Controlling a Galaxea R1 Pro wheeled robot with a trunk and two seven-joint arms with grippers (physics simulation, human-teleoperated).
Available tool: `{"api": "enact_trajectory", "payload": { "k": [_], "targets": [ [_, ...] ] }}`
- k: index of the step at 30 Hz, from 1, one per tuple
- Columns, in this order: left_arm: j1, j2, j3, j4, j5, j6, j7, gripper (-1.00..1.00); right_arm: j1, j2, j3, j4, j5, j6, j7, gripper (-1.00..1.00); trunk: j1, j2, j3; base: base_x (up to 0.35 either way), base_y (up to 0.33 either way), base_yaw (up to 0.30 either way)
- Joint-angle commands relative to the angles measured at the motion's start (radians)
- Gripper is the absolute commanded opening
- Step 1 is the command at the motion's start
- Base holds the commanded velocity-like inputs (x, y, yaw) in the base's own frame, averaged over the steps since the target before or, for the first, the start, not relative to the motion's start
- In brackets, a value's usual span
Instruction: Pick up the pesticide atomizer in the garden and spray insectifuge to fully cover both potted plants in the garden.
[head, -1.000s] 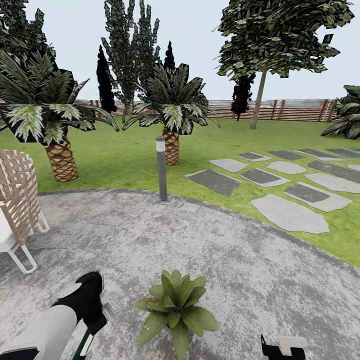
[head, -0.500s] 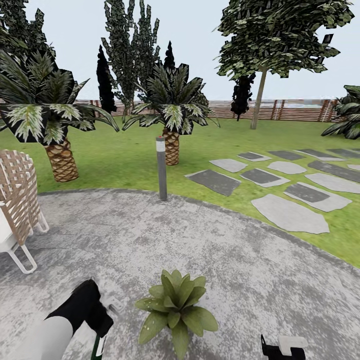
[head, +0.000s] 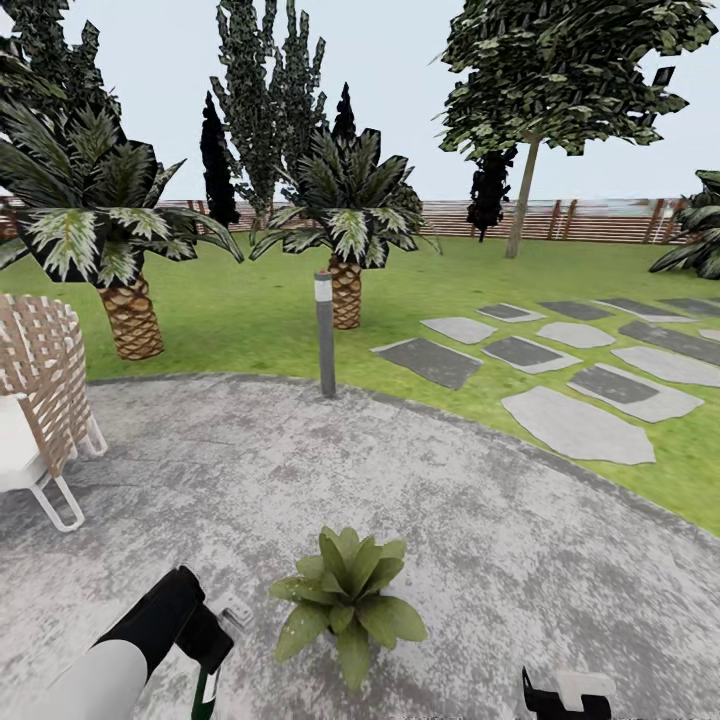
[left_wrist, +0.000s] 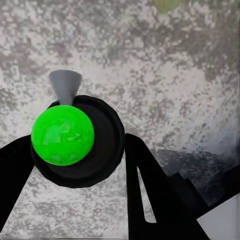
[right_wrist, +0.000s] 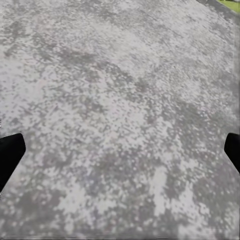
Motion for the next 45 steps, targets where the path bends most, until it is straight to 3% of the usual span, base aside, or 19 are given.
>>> {"api": "enact_trajectory", "payload": {
  "k": [1,10,18,35,45],
  "targets": [
    [-0.001,-0.001,0.006,-0.001,-0.007,0.005,-0.007,-1.00,-0.001,0.000,-0.004,0.002,0.011,-0.003,-0.006,1.00,-0.001,0.000,-0.001,-0.258,-0.172,0.248],
    [-0.001,-0.002,0.006,-0.001,-0.006,0.005,-0.006,-1.00,-0.001,0.001,-0.004,0.002,0.012,-0.003,-0.006,1.00,-0.001,0.000,-0.001,-0.069,-0.225,0.267],
    [-0.001,-0.002,0.006,-0.003,-0.007,0.007,-0.005,-1.00,-0.001,0.001,-0.004,0.002,0.012,-0.003,-0.006,1.00,-0.001,0.000,-0.001,0.000,-0.015,0.262],
    [-0.001,-0.012,0.003,-0.004,-0.007,0.008,0.001,-1.00,-0.001,0.001,-0.003,0.002,0.012,-0.004,-0.006,1.00,-0.001,0.000,-0.001,0.000,-0.134,0.015],
    [-0.001,-0.022,0.003,-0.012,-0.006,0.007,0.001,-1.00,-0.001,0.001,-0.003,0.002,0.012,-0.004,-0.006,1.00,-0.001,0.000,-0.001,0.000,-0.015,0.243]
  ]
}}
